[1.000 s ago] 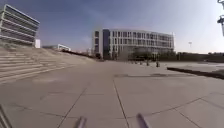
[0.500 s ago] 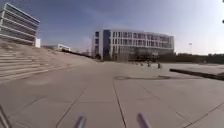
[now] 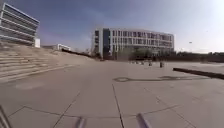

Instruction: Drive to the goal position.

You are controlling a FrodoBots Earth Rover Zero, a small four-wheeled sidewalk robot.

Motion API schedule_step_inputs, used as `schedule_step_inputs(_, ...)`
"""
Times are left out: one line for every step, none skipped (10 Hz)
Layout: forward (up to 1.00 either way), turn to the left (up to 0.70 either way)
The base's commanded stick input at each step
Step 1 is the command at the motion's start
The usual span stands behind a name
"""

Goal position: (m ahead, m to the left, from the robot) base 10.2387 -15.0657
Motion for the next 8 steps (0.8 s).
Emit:
schedule_step_inputs(0.70, 0.00)
schedule_step_inputs(0.70, 0.00)
schedule_step_inputs(0.70, 0.00)
schedule_step_inputs(0.70, 0.00)
schedule_step_inputs(0.70, 0.00)
schedule_step_inputs(0.70, 0.00)
schedule_step_inputs(0.70, 0.00)
schedule_step_inputs(0.70, 0.00)
